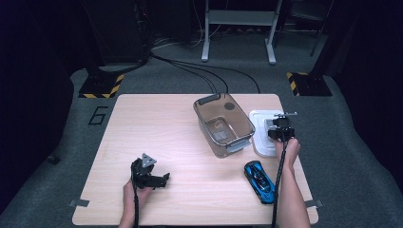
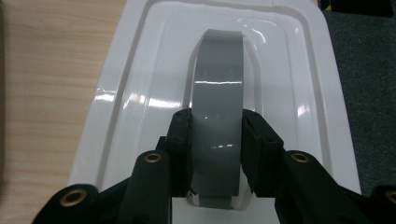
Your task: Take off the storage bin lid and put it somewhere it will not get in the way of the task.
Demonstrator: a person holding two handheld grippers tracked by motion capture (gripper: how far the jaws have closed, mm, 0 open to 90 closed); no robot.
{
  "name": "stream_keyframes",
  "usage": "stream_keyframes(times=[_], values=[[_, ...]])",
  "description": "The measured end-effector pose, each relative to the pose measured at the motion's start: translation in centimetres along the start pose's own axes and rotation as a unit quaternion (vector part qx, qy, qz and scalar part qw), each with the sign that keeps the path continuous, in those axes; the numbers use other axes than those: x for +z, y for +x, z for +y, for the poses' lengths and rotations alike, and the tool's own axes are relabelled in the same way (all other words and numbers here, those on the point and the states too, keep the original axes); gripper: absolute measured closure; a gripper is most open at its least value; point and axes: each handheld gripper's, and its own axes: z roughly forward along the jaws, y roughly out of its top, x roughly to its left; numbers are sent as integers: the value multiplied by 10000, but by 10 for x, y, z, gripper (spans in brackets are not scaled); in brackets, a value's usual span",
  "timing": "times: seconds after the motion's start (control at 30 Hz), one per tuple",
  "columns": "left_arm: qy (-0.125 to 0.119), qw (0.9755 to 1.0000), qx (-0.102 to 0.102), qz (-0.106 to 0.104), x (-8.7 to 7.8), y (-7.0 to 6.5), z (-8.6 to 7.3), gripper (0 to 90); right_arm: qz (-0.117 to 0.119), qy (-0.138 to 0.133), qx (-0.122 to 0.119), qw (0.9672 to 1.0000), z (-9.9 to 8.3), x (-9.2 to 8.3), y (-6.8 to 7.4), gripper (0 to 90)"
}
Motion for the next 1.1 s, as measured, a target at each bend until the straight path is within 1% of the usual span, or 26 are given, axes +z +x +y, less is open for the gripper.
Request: stream_keyframes(times=[0.07,0.1,0.13,0.17,0.23,0.27,0.33,0.4,0.43,0.63,0.7,0.77,0.83,0.87,0.9,0.93,1.03,1.1], values=[[-9,10000,27,-1,0,0,0,6,27,26,7,10000,-2,1,0,661],[-9,10000,27,0,0,0,0,6,38,-28,-3,10000,-2,1,-1,648],[-7,10000,28,-2,0,0,0,6,67,-38,3,10000,-2,0,-1,621],[-8,10000,26,-1,0,0,0,6,104,-53,79,9999,-1,-3,-1,600],[-8,10000,24,-1,0,0,0,6,206,-126,66,9997,0,-8,-1,544],[-10,10000,23,-2,0,0,0,6,302,-236,11,9993,1,-13,-1,514],[-11,10000,24,-1,0,0,0,6,487,-324,-60,9983,1,-21,0,438],[-9,10000,28,-2,0,0,0,6,622,-357,-180,9973,1,-30,1,363],[-15,10000,25,-3,0,0,0,6,662,-336,-185,9971,1,-33,2,343],[-15,10000,22,-3,0,0,0,6,875,-339,-397,9948,-4,-51,7,190],[-10,10000,26,-2,0,0,0,6,908,-375,-392,9944,-8,-58,9,143],[-12,10000,29,-3,0,0,0,7,968,-419,-415,9936,-12,-64,11,131],[-11,10000,8,-3,0,0,0,7,1010,-459,-495,9926,-16,-72,12,95],[-15,10000,28,-3,0,0,0,7,1029,-429,-465,9927,-17,-74,13,87],[-12,10000,10,-2,0,0,0,7,1055,-456,-524,9920,-19,-77,13,80],[-7,10000,3,-5,0,0,0,7,1085,-429,-518,9918,-21,-80,15,74],[-7,10000,4,-7,0,0,0,8,1185,-365,-628,9903,-26,-86,16,38],[-7,10000,5,-7,0,0,0,8,1153,-325,-674,9905,-29,-90,19,7]])
